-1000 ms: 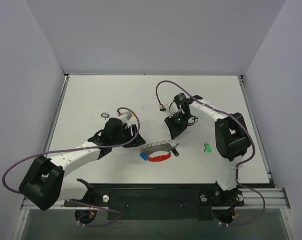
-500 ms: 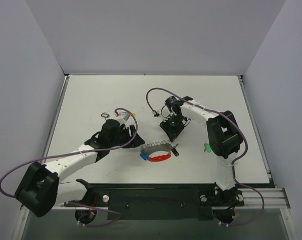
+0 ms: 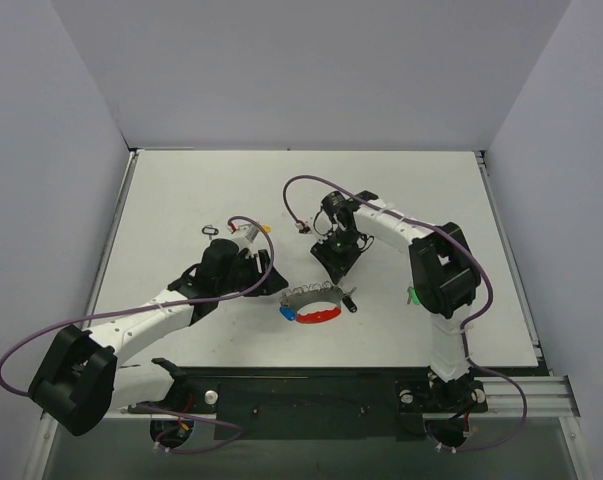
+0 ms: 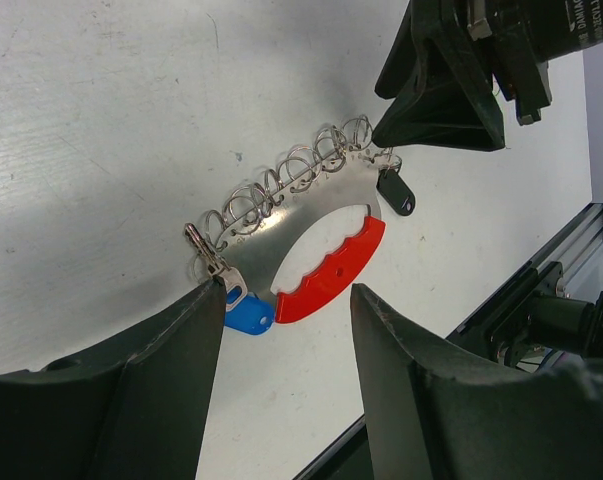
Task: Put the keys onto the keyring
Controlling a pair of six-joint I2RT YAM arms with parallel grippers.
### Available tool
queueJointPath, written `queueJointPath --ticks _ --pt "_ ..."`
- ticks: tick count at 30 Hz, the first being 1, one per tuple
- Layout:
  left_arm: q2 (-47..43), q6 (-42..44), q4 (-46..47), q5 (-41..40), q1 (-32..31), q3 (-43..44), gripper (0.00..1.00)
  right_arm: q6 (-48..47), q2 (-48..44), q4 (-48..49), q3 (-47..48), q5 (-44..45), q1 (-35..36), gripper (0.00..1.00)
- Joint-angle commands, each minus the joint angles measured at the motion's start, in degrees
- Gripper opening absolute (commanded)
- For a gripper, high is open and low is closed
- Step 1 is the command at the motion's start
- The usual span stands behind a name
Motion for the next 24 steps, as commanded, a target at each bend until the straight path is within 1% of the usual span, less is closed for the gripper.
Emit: queueJointPath --ticks 1,4,7,12,14,18,24 --pt "-1.3 0.4 1.4 -0.3 -0.2 0.3 0.63 0.3 2.6 -4.2 3.5 -0.2 0.8 0.37" --pt "-1.3 0.5 0.9 -0.3 -0.2 0.4 0.63 0.3 4.1 -5.7 5.6 0.1 0.8 0.37" --pt "-1.9 0.9 0.2 -0.5 -0.2 0.3 0.63 0.9 3.0 -6.4 6.2 -1.6 0.3 0.37" --pt "-2.7 0.9 0.0 -1.1 -0.1 -0.1 0.63 6.5 2.0 -6.5 6.1 -5.9 -1.6 0.34" --pt "-2.8 1.0 -0.2 -1.1 -0.2 -0.1 0.63 7.7 2.1 -6.6 5.8 -6.5 -1.8 0.32" --pt "-3.3 1.0 -0.6 -1.4 -0.1 -0.3 0.63 9.0 2.0 -6.7 5.2 -5.5 -1.6 0.26" --pt "-3.6 1.0 -0.4 -1.6 -0.1 -0.6 0.63 10.1 2.5 -6.8 4.7 -3.9 -1.5 0.23"
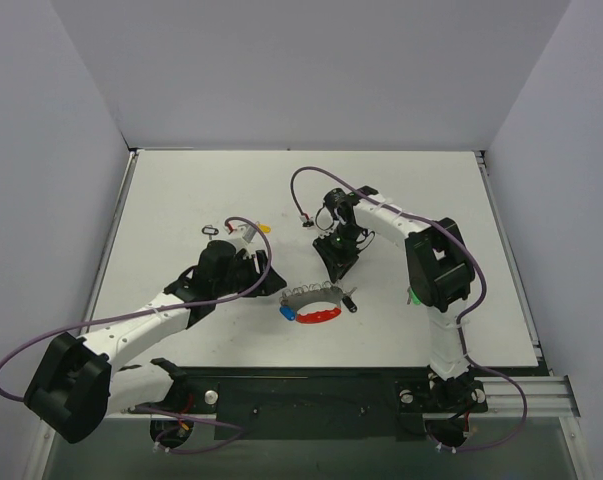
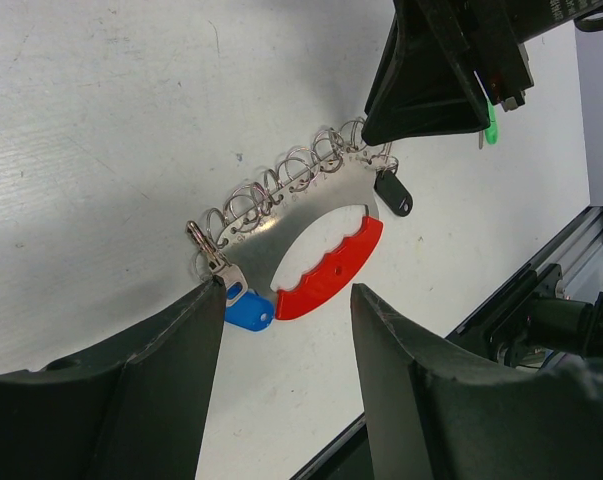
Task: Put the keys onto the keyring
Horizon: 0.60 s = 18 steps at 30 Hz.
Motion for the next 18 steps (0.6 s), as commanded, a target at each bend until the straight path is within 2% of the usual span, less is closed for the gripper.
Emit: queueJointPath --ticks 1,18 --pt "-1.0 0.8 0.3 -0.8 -0.1 0.1 0.63 2.1 -1.1 -3.1 0.1 0.8 0.3 0.22" --pt "-2.5 1.2 -0.3 -1.4 -0.1 -0.4 0.63 3.1 0.8 -3.1 -0.4 3.7 1.5 0.22"
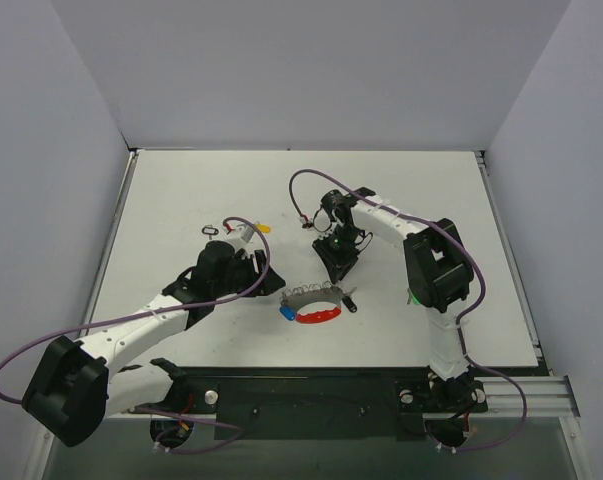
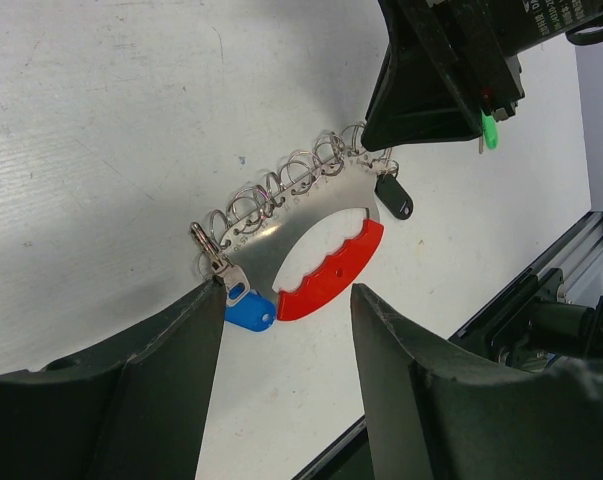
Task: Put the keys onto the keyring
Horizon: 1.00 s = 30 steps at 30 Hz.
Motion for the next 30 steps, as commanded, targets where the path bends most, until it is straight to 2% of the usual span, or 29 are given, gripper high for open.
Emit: queueJointPath --ticks 1,17,30 --pt "-1.4 1.2 0.1 -0.5 -0.1 -0.2 0.63 0.7 1.1 -3.1 -0.3 1.4 0.6 0.22" --pt "-2.1 1.3 -0.3 -0.6 -0.1 -0.1 0.63 1.4 2.6 -3.1 -0.4 0.7 1.2 0.22" --pt "-2.5 1.4 -0.5 -1.0 -0.1 -0.3 0.63 0.3 0.6 -2.9 0.2 3.4 1.8 0.06"
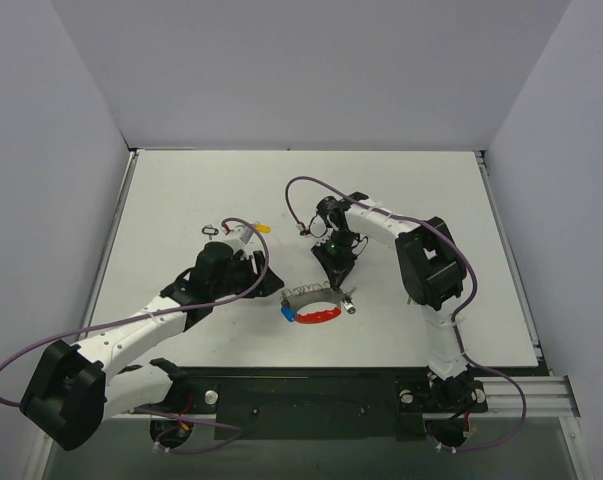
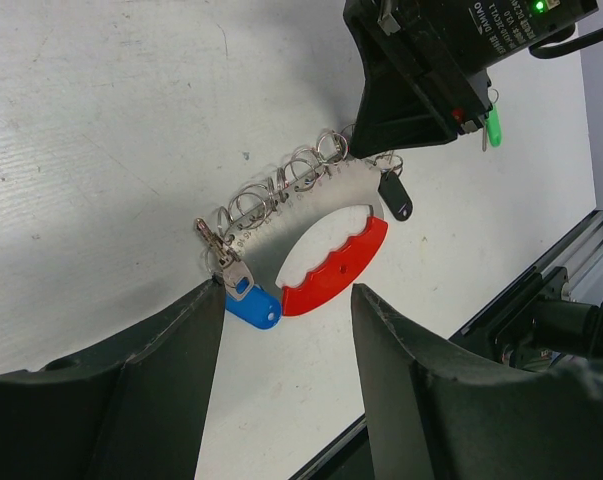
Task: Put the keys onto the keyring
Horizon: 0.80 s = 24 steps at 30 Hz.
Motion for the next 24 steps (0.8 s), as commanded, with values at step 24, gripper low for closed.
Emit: queueJointPath --ticks 24 --pt "-9.7 -11.7 17.2 17.9 14.1 -4.0 0.64 -33.9 -28.6 -12.7 1.6 -4.4 1.1 0.00"
